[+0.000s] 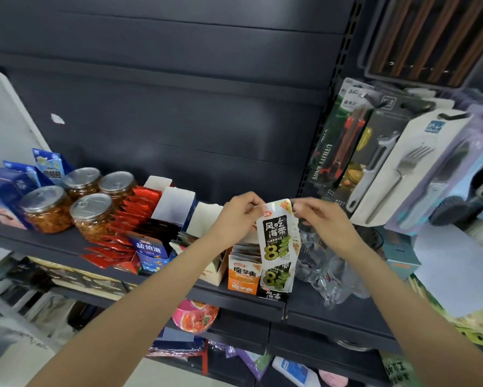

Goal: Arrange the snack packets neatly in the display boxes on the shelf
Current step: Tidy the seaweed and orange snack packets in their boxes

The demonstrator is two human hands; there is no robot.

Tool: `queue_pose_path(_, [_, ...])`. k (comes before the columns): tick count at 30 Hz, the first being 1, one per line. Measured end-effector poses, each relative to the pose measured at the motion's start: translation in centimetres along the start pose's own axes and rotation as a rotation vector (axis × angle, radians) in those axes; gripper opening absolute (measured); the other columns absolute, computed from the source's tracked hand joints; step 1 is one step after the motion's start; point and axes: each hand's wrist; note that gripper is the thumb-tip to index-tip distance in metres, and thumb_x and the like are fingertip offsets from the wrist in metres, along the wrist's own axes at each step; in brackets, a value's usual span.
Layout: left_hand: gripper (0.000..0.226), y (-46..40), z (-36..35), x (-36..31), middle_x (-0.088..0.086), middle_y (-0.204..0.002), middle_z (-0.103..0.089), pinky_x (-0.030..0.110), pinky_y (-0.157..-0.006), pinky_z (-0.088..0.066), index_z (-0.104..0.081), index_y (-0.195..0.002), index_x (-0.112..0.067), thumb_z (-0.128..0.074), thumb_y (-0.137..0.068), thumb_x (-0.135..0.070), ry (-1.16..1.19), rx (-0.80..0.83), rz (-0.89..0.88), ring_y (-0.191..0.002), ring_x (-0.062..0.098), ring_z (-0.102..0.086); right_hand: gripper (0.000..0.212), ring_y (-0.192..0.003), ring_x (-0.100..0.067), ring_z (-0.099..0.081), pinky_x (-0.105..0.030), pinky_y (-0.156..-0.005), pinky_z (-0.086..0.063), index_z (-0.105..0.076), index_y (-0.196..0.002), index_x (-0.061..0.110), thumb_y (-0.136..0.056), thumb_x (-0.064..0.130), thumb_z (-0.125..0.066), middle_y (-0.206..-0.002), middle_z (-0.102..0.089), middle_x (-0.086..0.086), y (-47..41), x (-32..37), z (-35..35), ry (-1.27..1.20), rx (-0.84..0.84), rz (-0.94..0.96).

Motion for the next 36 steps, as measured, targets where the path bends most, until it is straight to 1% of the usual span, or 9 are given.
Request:
queue_pose_path(4, [0.014, -0.3, -0.2, -1.4, 0.002, -0.086, -0.069, 0.033, -0.075, -0.058, -0.058, -0.082, -0.022, -0.055, -0.094, -0.015, 0.102, 0.002, -0.013, -0.086, 0.018, -0.068, 0.048, -0.081, -0.008, -0.061, -0.015, -0.077, -0.047, -0.054, -0.127, 0.036, -0.084, 0.02, -0.068, -0.087, -0.065, 0.005, -0.2, 1.8, 1.0, 0.235, 0.045, 0.095])
queue_pose_path(8, [0.003, -0.1, 0.0, -1.6, -0.001, -0.092, -0.067, 0.023, -0.075, -0.052, -0.06, -0.093, -0.019, -0.06, -0.091, -0.021, 0.117, 0.017, 0.007, -0.088, 0.013, -0.064, 0.027, -0.074, -0.017, -0.062, -0.031, -0.074, -0.052, -0.06, -0.099, 0.032, -0.085, 0.011, -0.066, -0.078, -0.064, 0.002, -0.2, 2.5, 1.7, 0.198, -0.038, 0.137])
queue_pose_path(12, [0.024, 0.5, 0.7, -0.1, -0.008, -0.086, -0.058, 0.015, -0.064, -0.043, -0.061, -0.111, -0.017, -0.061, -0.09, -0.03, -0.121, 0.056, 0.14, -0.077, 0.006, -0.054, 0.019, -0.071, -0.015, -0.062, -0.025, -0.067, -0.056, -0.052, -0.091, 0.02, -0.089, 0.004, -0.06, -0.082, -0.066, 0.001, 0.2, 2.8, 2.4, -0.135, -0.247, 0.03])
queue_pose_path(17, [0.015, 1.0, 1.3, 0.2, 0.0, -0.069, -0.064, 0.02, -0.055, -0.048, -0.06, -0.105, -0.016, -0.051, -0.096, -0.025, 0.227, 0.135, 0.346, -0.054, 0.008, -0.058, 0.014, -0.074, -0.014, -0.065, -0.019, -0.064, -0.056, -0.051, -0.091, 0.016, -0.091, 0.003, -0.055, -0.09, -0.069, -0.005, 0.9, 2.7, 2.9, -0.423, -0.346, -0.105])
queue_pose_path(22, [0.016, 1.2, 1.8, -0.2, 0.005, -0.087, -0.075, 0.024, -0.076, -0.052, -0.066, -0.099, -0.011, -0.053, -0.096, -0.018, 0.414, 0.135, 0.294, -0.08, 0.015, -0.071, 0.015, -0.074, -0.013, -0.066, -0.022, -0.066, -0.057, -0.054, -0.087, 0.019, -0.09, 0.005, -0.058, -0.086, -0.069, -0.002, 1.2, 2.1, 2.4, -0.397, -0.351, -0.139])
queue_pose_path(25, [0.024, 1.2, 2.2, 0.1, 0.009, -0.099, -0.073, 0.027, -0.087, -0.052, -0.067, -0.105, -0.005, -0.054, -0.094, -0.021, 0.487, 0.122, 0.295, -0.096, 0.02, -0.069, 0.01, -0.078, -0.016, -0.06, -0.022, -0.063, -0.051, -0.065, -0.097, 0.015, -0.093, 0.014, -0.056, -0.088, -0.064, -0.004, 1.2, 1.5, 2.4, -0.254, -0.389, -0.238])
queue_pose_path(29, [0.023, 1.5, 2.3, 0.3, 0.006, -0.106, -0.071, 0.025, -0.087, -0.053, -0.068, -0.107, -0.007, -0.059, -0.091, -0.022, 0.503, 0.073, 0.286, -0.095, 0.017, -0.07, 0.025, -0.076, -0.015, -0.063, -0.024, -0.073, -0.052, -0.065, -0.108, 0.005, -0.097, 0.021, -0.05, -0.092, -0.068, -0.01, 1.7, 1.1, 2.1, -0.579, -0.289, -0.412])
queue_pose_path(33, [0.032, 1.7, 2.5, 0.5, 0.001, -0.111, -0.068, 0.029, -0.093, -0.051, -0.067, -0.11, -0.026, -0.066, -0.085, -0.005, 0.348, 0.003, 0.162, -0.104, 0.015, -0.065, 0.035, -0.088, -0.014, -0.065, -0.02, -0.074, -0.057, -0.055, -0.125, 0.005, -0.091, -0.005, -0.051, -0.102, -0.068, -0.008, 2.6, 0.7, 1.7, -0.626, -0.244, -0.321])
queue_pose_path(36, [0.048, 1.8, 2.7, 0.1, -0.003, -0.109, -0.066, 0.027, -0.091, -0.052, -0.059, -0.109, -0.038, -0.067, -0.082, 0.001, 0.255, 0.008, 0.089, -0.103, 0.01, -0.062, 0.041, -0.085, -0.013, -0.067, -0.021, -0.072, -0.057, -0.058, -0.12, 0.012, -0.088, -0.013, -0.05, -0.096, -0.068, -0.005, 2.9, 0.9, 1.6, -0.626, -0.261, -0.257])
Point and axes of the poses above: each hand's wrist, its own y-axis away from the middle knuckle, its own z-axis out of the back of the hand, x = y × z
